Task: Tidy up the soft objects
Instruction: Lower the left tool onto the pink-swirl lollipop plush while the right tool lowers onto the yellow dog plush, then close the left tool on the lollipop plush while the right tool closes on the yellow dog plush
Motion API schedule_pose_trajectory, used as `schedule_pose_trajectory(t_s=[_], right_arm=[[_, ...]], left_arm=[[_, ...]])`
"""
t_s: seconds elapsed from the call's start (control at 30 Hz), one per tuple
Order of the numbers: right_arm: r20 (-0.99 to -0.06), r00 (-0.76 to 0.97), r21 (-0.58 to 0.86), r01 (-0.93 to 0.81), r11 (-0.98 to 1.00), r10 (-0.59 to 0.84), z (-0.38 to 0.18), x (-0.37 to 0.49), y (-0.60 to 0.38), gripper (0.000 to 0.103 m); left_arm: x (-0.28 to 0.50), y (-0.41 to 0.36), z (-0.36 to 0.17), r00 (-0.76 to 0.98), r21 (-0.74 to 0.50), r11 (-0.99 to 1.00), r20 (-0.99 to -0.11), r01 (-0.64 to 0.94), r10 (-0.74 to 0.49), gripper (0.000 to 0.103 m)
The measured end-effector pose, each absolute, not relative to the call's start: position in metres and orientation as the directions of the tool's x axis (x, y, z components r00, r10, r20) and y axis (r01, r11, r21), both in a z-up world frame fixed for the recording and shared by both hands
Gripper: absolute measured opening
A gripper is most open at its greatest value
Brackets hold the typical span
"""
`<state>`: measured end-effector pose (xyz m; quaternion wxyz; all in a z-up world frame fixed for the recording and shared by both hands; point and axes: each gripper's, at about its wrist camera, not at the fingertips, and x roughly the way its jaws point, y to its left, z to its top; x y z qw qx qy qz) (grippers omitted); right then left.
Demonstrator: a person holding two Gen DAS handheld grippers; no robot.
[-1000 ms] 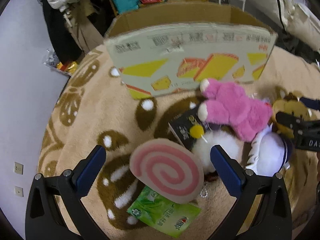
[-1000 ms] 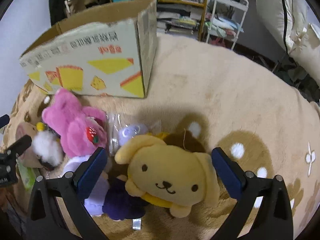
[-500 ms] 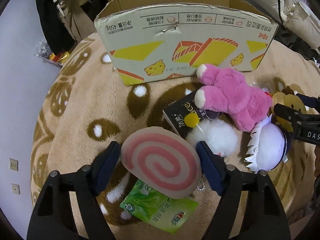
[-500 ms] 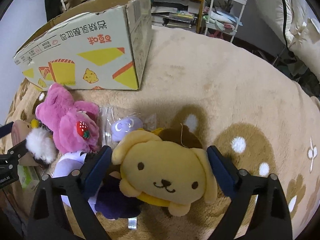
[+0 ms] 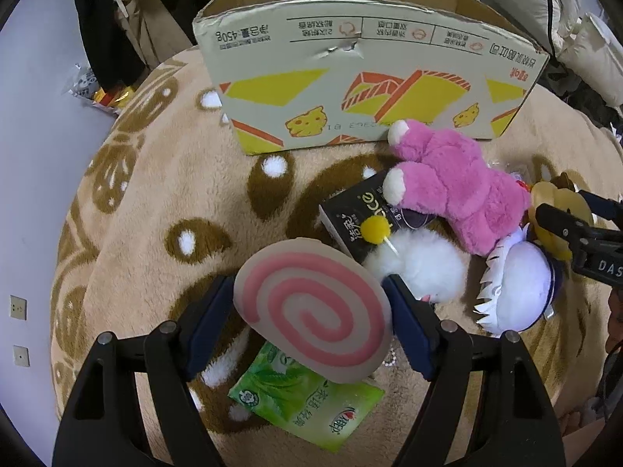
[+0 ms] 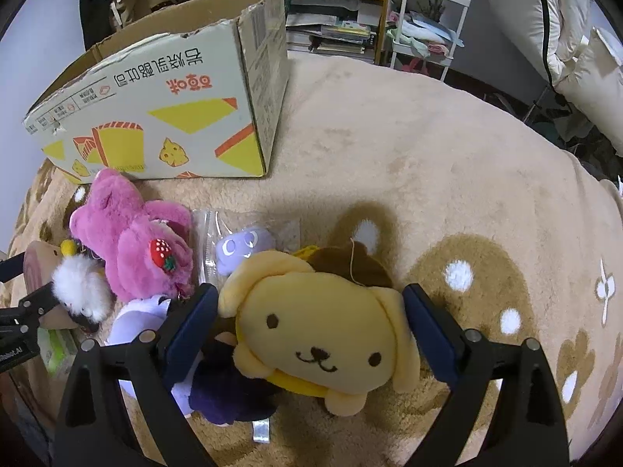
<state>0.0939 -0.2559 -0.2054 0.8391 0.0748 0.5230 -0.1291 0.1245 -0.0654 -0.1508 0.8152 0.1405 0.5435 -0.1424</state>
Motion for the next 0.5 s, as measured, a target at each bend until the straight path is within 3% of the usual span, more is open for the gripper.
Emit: schedule_pose_trajectory(t_s=[0.43,0.5], right_arm=[[-0.917,0.369,-0.027,0.317,0.948,-0.149,-0.2125,0.0848,-0.2523,0.103],[-0.92,0.363,-0.028,0.315,0.949,-0.147,-0.2141,0.0835,-0.2521,0.103]], left_arm=[[0.1199,-0.0638,-0.1511,0.359,0.064,0.924,-0.93,0.376,-0.082,0.078],[0.1195,-0.0635,-0.1514,0.357,0.062,0.924,-0.93,0.378,-0.084,0.073]])
